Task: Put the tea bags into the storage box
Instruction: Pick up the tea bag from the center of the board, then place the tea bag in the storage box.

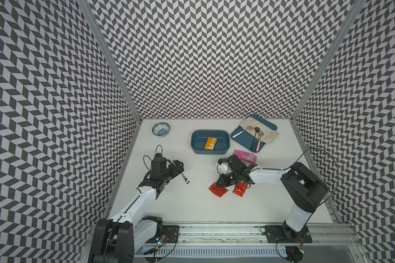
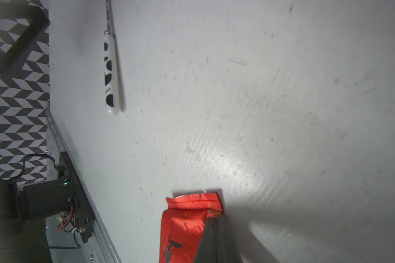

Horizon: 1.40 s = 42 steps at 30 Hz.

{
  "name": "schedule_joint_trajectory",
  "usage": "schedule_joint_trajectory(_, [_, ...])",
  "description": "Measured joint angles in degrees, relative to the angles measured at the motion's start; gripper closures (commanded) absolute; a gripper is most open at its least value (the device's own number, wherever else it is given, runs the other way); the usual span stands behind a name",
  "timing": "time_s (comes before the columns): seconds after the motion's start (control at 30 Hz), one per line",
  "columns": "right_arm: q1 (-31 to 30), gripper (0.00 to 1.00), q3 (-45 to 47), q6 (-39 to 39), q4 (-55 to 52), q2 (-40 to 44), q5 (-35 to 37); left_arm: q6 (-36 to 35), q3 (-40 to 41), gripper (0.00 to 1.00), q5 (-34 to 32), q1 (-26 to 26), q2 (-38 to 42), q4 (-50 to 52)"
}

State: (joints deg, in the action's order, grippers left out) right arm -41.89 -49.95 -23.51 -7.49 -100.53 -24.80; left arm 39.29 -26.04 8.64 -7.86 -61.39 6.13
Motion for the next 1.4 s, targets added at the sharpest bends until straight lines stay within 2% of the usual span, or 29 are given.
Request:
schedule_joint_trajectory(0.17, [0.0, 1.0, -3.5, 0.6, -4.8, 4.0, 1.5, 0.0, 0.0, 0.03, 0.0, 0.0, 0.0, 0.0])
schedule_joint_trajectory(0.4, [0.8, 1.0, -9.2, 1.3, -5.9, 7.6, 1.7, 0.5, 0.0, 0.03, 0.0, 0.0, -0.8, -0.2])
schedule_joint_trajectory(0.6, [5.9, 1.0, -13.0, 0.4, -5.6, 6.5, -0.8, 0.9, 0.0, 0.03, 0.0, 0.0, -2.2, -0.9])
schedule_joint_trajectory(0.93, [15.5, 1.0, -33.2, -4.0, -0.9, -7.4, -5.2, 0.7, 0.0, 0.03, 0.0, 0.0, -3.0, -1.4])
schedule_joint_trajectory(1.2, [16.9, 1.0, -45.0, -9.6, 5.4, -20.6, -4.0, 0.4, 0.0, 0.03, 0.0, 0.0, -3.5, -1.8])
schedule_joint_trajectory(1.4, [16.7, 1.0, -47.5, -12.5, 7.4, -27.5, -3.2, 0.2, 0.0, 0.03, 0.0, 0.0, -4.6, -1.8])
